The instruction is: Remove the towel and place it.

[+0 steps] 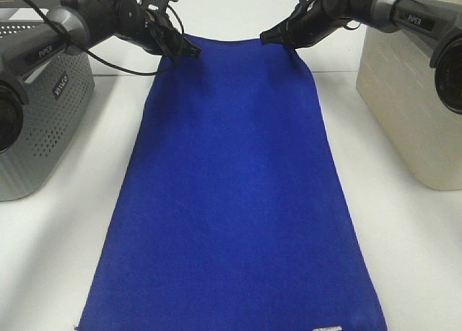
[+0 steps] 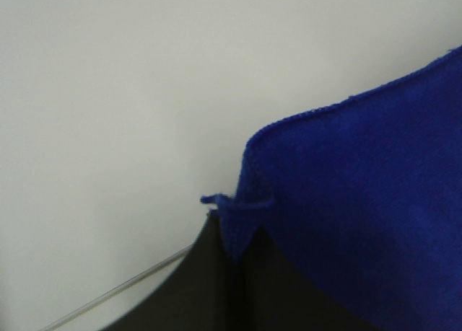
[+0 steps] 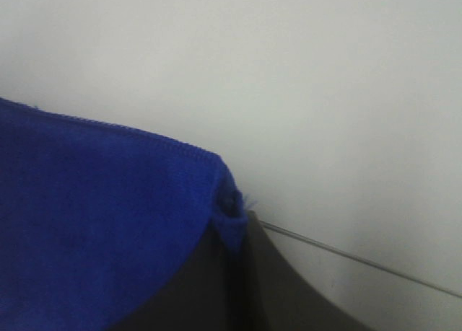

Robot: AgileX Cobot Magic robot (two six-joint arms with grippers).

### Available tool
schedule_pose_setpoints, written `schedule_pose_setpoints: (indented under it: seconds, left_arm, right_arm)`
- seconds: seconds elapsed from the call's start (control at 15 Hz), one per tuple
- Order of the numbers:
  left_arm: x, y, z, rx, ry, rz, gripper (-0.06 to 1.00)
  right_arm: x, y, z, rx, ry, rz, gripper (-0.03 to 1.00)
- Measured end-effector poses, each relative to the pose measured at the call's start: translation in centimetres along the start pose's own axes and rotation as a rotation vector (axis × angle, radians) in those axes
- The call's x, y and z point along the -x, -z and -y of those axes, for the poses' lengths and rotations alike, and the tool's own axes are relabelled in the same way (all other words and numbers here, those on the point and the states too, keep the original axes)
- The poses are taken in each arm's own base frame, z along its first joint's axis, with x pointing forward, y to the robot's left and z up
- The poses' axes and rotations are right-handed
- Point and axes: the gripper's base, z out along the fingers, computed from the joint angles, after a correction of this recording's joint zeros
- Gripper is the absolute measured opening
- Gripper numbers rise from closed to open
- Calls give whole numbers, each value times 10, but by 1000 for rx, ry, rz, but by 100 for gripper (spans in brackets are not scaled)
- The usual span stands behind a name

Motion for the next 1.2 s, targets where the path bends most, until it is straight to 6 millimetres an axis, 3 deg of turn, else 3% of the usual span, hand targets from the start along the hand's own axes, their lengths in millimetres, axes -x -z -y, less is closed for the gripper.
schedule_pose_setpoints:
  seconds: [0.53, 0.93, 1.2]
  left_arm:
    - [-13, -11, 2, 5, -6, 6, 0]
    - [-11, -12, 1, 14, -8, 44, 0]
    - [-31, -25, 4, 9, -11, 8, 0]
  right_arm:
    - [-12, -13, 5, 4, -2, 6, 2]
    - [-26, -27, 6, 1, -7, -10, 2]
    - [-29, -29, 6, 2, -10, -15, 2]
